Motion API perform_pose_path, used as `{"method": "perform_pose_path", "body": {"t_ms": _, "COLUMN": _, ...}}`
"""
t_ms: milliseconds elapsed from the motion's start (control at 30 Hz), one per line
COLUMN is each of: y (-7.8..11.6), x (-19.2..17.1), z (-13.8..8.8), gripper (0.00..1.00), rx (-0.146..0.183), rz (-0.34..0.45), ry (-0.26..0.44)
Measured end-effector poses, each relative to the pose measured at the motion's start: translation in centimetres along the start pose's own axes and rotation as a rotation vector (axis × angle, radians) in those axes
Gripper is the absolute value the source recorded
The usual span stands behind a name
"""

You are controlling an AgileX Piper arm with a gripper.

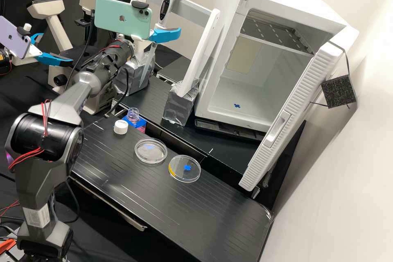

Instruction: Use the pipette

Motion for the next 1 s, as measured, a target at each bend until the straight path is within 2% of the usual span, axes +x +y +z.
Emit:
{"method": "perform_pose_path", "body": {"t_ms": 267, "y": -0.5, "x": 1.5, "z": 0.2, "gripper": 0.0, "rx": 0.006, "rz": -0.009, "ry": -0.009}}
{"method": "perform_pose_path", "body": {"t_ms": 400, "y": -0.5, "x": 2.0, "z": 0.1, "gripper": 0.0, "rx": -0.006, "rz": -0.005, "ry": -0.012}}
{"method": "perform_pose_path", "body": {"t_ms": 600, "y": -0.7, "x": 2.6, "z": 0.2, "gripper": 0.0, "rx": 0.01, "rz": -0.007, "ry": -0.022}}
{"method": "perform_pose_path", "body": {"t_ms": 767, "y": -1.1, "x": 2.9, "z": 0.7, "gripper": 0.0, "rx": -0.006, "rz": -0.016, "ry": -0.034}}
{"method": "perform_pose_path", "body": {"t_ms": 1000, "y": -1.1, "x": 3.2, "z": 1.3, "gripper": 0.0, "rx": -0.009, "rz": -0.016, "ry": -0.05}}
